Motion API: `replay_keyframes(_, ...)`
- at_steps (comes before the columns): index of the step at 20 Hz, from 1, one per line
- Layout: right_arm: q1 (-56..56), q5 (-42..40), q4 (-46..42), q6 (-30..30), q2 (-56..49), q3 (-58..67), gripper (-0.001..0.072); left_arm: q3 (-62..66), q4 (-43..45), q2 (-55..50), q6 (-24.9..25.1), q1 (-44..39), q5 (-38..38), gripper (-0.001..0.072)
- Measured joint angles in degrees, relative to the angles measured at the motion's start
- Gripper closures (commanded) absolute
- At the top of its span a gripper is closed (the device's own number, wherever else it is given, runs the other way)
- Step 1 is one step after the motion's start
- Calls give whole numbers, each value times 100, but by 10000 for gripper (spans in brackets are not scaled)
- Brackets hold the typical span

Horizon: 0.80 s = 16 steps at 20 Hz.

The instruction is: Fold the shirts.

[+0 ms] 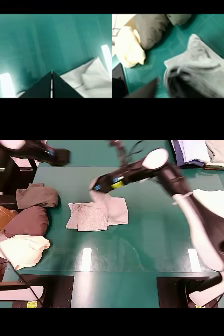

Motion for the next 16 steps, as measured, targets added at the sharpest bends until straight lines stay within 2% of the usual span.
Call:
replay_keyframes(2,321,2,52,-52,-503,402,160,7,122,326,4,326,-138,684)
replay_keyframes(3,400,109,63,-66,-686,533,212,9,157,435,11,439,-210,684)
replay_keyframes(5,387,284,59,-59,-835,544,222,13,190,579,22,581,-369,684)
replay_keyframes(11,-750,691,-612,267,-195,-905,221,13,227,717,50,732,-697,684)
replay_keyframes(12,-1054,684,-743,385,0,-1316,195,11,225,719,52,741,-741,684)
replay_keyframes(13,-1329,647,-802,481,175,-1705,105,9,212,719,52,745,-774,684)
replay_keyframes(16,-2050,428,-769,673,501,-2813,110,9,114,710,52,706,-813,684)
